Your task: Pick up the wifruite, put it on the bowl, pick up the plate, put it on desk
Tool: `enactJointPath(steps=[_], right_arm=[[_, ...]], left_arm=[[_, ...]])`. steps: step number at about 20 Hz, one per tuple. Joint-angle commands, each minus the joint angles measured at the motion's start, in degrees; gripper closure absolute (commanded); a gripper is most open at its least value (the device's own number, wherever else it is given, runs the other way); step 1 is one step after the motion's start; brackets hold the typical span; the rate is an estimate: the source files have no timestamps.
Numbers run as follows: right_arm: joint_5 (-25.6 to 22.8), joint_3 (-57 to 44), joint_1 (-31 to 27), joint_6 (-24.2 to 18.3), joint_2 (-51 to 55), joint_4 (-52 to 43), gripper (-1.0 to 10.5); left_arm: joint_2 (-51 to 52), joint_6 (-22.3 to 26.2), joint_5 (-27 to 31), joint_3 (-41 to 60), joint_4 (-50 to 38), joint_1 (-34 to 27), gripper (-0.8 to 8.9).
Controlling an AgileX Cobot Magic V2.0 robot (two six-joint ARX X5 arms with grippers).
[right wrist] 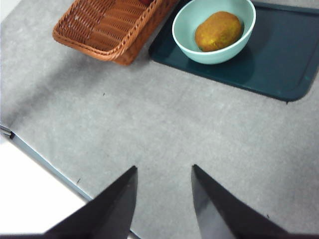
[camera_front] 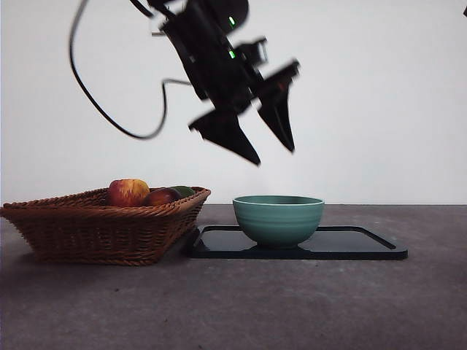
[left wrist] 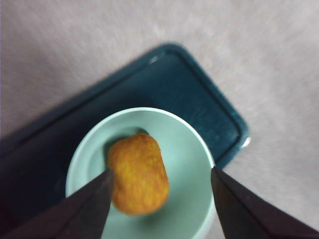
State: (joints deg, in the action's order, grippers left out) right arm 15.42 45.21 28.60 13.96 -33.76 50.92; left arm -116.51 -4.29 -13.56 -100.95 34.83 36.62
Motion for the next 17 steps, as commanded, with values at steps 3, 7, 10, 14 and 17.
enactJointPath(steps=[3,7,10,14,17], right_arm=[[0.22,0.22,0.44,1.01,-0.20,0.37,7.7],[0.00,0.22,0.44,1.09,-0.20,0.37,7.7],[0.00,0.22,0.44,1.09,-0.20,0.39,7.7],[0.00,0.22,0.44,1.11,-0.20,0.42,7.7],[0.00,0.22,0.44,1.11,-0.20,0.39,7.7]], left_arm=[[-5.57,4.17,5.29,-1.86,-0.98,2.12,5.01],[-8.28,4.96,6.73,-1.86,-1.64,2.95,5.01],[-9.27,4.96,6.82,-1.86,-2.16,3.21,5.01],[-10.08,4.96,7.80,-1.86,-2.75,3.37,5.01],[-10.29,4.98,7.82,-1.86,-2.93,3.37,5.01]])
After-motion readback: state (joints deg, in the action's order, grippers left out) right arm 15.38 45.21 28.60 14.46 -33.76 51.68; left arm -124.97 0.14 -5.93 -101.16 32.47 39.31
